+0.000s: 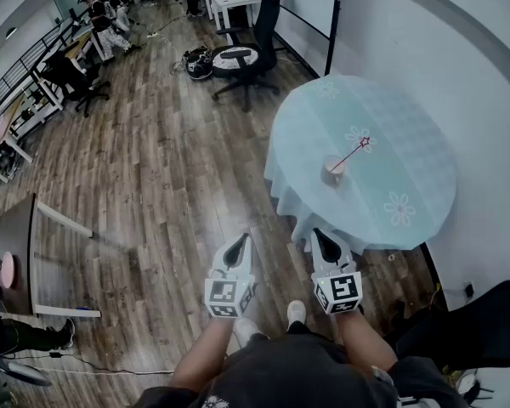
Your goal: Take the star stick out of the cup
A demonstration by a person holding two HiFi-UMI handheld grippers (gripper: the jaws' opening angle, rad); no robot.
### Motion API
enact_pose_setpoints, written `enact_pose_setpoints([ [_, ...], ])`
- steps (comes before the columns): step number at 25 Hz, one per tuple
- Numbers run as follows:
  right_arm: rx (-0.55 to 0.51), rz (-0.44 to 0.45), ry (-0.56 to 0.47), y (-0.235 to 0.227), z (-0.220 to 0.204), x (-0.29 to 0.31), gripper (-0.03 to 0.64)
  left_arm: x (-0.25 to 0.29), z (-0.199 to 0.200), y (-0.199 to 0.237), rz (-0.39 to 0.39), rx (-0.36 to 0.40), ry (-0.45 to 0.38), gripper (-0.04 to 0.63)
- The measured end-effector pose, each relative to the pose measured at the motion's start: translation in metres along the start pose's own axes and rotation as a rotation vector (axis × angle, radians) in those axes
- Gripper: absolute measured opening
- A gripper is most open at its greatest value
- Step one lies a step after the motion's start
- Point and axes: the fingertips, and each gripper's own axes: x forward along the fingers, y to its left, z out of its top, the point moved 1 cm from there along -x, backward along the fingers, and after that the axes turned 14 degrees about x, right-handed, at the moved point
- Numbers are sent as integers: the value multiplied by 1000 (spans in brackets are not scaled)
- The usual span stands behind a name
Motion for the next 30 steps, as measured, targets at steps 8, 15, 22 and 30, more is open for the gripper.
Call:
enact_pose_setpoints([
  [8,23,13,-30,-12,8,-4,3,10,8,-7,-3,11,6,5],
  [15,77,36,-61,-48,13,-14,3,37,20,-34,0,28,8,5],
  [22,102,48,-60,-95,18,-17,3,61,27,-65,8,52,32,5],
  [30,121,44,-50,-127,18,-8,3,85,31,-76,8,40,77,5],
])
